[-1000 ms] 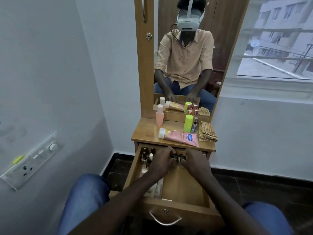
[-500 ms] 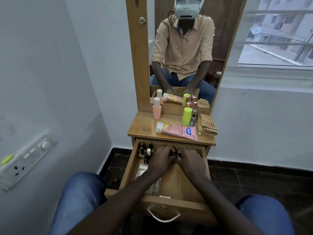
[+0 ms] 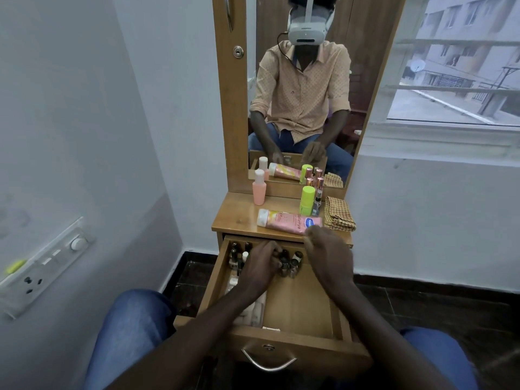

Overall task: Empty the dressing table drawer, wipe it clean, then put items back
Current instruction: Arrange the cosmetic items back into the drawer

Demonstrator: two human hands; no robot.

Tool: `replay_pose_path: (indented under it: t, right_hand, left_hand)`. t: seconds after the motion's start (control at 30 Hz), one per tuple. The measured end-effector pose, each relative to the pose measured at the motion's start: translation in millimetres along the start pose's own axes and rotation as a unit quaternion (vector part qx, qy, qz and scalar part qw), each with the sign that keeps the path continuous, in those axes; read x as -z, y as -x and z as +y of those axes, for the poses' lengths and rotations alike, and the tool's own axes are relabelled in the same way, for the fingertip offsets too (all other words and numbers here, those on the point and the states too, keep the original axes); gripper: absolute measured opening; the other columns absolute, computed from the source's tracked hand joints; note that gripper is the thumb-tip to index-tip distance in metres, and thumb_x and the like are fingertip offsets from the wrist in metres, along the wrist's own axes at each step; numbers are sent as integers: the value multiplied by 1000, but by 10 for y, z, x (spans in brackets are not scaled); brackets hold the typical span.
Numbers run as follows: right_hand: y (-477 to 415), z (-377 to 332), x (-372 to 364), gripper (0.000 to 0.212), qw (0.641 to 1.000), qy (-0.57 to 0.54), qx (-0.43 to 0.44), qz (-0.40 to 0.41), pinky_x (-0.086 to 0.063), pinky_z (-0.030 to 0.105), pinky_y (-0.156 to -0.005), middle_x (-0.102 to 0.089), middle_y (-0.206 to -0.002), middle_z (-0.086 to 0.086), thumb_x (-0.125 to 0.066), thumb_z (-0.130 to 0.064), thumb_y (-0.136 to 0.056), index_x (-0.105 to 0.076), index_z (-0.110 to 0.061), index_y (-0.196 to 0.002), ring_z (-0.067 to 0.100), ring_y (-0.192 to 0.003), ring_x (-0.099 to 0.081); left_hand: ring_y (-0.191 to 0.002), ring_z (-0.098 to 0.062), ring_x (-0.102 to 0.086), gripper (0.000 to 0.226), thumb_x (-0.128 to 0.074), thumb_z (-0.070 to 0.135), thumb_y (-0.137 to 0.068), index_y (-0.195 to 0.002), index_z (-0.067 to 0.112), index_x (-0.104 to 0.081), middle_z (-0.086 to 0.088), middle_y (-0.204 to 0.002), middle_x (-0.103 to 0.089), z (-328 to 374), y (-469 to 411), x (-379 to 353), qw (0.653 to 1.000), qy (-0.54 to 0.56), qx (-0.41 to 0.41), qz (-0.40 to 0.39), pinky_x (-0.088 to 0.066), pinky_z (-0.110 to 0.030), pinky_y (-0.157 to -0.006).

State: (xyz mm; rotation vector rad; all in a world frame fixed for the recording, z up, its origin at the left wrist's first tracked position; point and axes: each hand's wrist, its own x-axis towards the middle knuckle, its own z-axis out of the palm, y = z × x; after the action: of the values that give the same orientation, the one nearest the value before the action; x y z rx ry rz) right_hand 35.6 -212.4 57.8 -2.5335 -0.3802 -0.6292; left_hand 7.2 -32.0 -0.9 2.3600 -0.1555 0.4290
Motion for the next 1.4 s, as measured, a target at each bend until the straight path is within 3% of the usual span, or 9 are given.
replay_pose_path:
  t: [0.17, 0.33, 0.47, 0.73, 0.97, 1.1, 1.2, 1.33, 1.4]
  right_hand:
    - [-747, 94, 298, 14, 991, -44, -93, 86, -40, 24, -55, -73, -101, 5, -69, -19, -95, -73, -14, -108, 14, -77, -59]
    - [-1161, 261, 247, 38, 995, -22, -92, -42, -53, 37, -77, -71, -119, 15, -77, -12, -91, -67, -10, -127, 29, -101, -67]
    - [-1221, 282, 140, 44, 993, -39, -46, -98, -55, 37, -80, -71, -126, 14, -76, -7, -91, -66, -12, -134, 29, -108, -69]
    - [-1274, 391, 6, 22, 994, -50, -67, -66, -51, 32, -74, -76, -111, 9, -75, -11, -94, -76, -10, -115, 20, -93, -66]
    - [-1151, 323, 281, 21, 992, -89, -92, -18, -43, 24, -64, -76, -110, 10, -73, -16, -95, -76, -7, -114, 16, -89, -63]
    - [-766, 99, 584, 18, 984, -158, -77, 16, -46, 21, -62, -70, -106, -5, -74, -18, -95, -77, -9, -111, 12, -92, -64]
    - [-351, -38, 562, 11, 978, -202, -34, -46, -58, 27, -71, -74, -102, -4, -75, -20, -94, -77, -15, -104, 9, -92, -70]
    - [53, -168, 253, 8, 971, -168, -27, -170, -57, 25, -72, -73, -90, -7, -73, -21, -95, -76, -20, -103, 4, -81, -68]
    - [172, -172, 102, 8, 970, -133, -29, -204, -57, 25, -72, -71, -87, -10, -73, -23, -95, -73, -28, -101, 1, -78, -66]
  left_hand:
    - [-97, -1, -63, 26, -71, -2, -89, -107, 17, -66, 5, -107, -64, -36, 79, 136, 1000, 24, -5, 18, -56, -14, -68]
    - [-101, 2, -61, 23, -73, 4, -90, -107, 18, -68, 9, -107, -66, -123, 129, 174, 999, 36, 1, 39, -52, -11, -77]
    - [-98, 0, -63, 20, -74, 8, -91, -106, 20, -69, 12, -104, -67, -180, 138, 198, 998, 32, 5, 47, -53, -14, -81]
    - [-98, 0, -63, 20, -74, 6, -90, -106, 17, -71, 9, -103, -69, -231, 148, 280, 998, 37, 8, 58, -52, -13, -82]
    - [-95, 3, -62, 21, -76, 4, -86, -102, 17, -72, 11, -98, -69, -189, 144, 425, 997, 31, 18, 67, -48, -9, -79]
    - [-93, 3, -63, 21, -77, 6, -87, -102, 19, -72, 13, -97, -69, -98, 164, 489, 997, 30, 22, 66, -52, -13, -78]
    - [-94, 3, -63, 24, -78, 9, -86, -102, 25, -69, 16, -96, -68, -12, 177, 465, 998, 42, 12, 47, -51, -12, -77]
    - [-95, 4, -63, 25, -76, 9, -89, -110, 21, -69, 12, -103, -67, 79, 210, 372, 999, 53, 11, -7, -51, -10, -74]
    - [-89, 0, -67, 24, -74, 9, -89, -110, 20, -70, 9, -102, -69, 95, 221, 308, 999, 43, 11, -26, -56, -17, -73]
